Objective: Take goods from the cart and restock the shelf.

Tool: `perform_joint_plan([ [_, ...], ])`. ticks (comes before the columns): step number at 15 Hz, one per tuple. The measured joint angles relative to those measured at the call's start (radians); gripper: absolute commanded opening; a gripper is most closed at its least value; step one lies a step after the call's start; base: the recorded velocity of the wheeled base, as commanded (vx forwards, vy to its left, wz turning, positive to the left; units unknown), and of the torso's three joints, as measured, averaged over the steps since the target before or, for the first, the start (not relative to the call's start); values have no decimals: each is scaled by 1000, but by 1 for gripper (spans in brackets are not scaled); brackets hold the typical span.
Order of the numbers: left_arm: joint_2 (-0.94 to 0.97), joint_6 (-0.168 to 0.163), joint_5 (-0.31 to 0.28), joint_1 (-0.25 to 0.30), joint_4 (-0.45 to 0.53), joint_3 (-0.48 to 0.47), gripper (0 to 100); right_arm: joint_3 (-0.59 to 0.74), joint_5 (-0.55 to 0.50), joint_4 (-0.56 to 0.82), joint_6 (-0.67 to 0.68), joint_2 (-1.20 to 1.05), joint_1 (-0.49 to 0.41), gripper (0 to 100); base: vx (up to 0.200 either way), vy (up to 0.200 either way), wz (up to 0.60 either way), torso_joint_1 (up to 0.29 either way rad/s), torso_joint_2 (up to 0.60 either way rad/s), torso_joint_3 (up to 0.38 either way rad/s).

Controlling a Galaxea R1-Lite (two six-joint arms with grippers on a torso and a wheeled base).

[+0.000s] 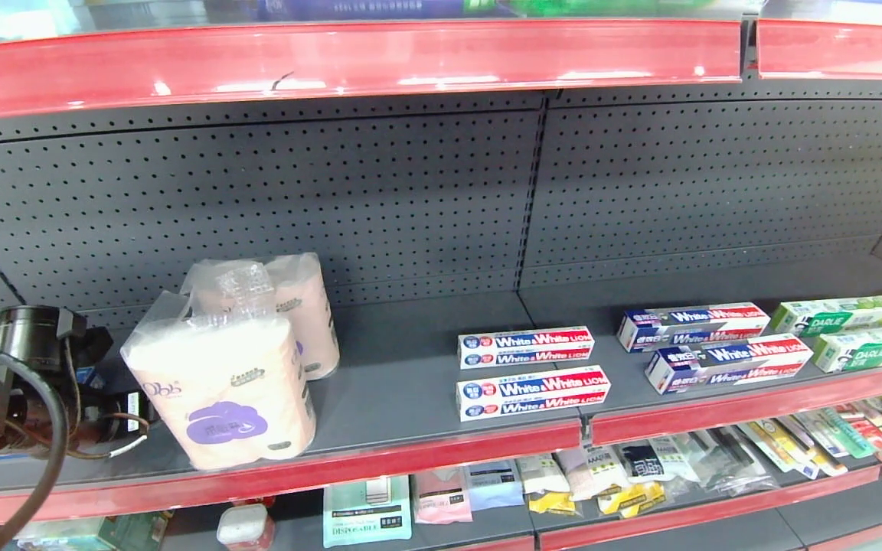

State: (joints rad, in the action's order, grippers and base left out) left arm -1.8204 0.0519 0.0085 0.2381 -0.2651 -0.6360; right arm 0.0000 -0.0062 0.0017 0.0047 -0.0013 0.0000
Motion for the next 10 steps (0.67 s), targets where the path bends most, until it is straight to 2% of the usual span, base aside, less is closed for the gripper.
perform_joint_plan([
  [10, -9, 0, 1, -34, 0, 0, 100, 0, 0, 0, 0, 0, 0, 100, 0, 0, 0, 0, 0, 0],
])
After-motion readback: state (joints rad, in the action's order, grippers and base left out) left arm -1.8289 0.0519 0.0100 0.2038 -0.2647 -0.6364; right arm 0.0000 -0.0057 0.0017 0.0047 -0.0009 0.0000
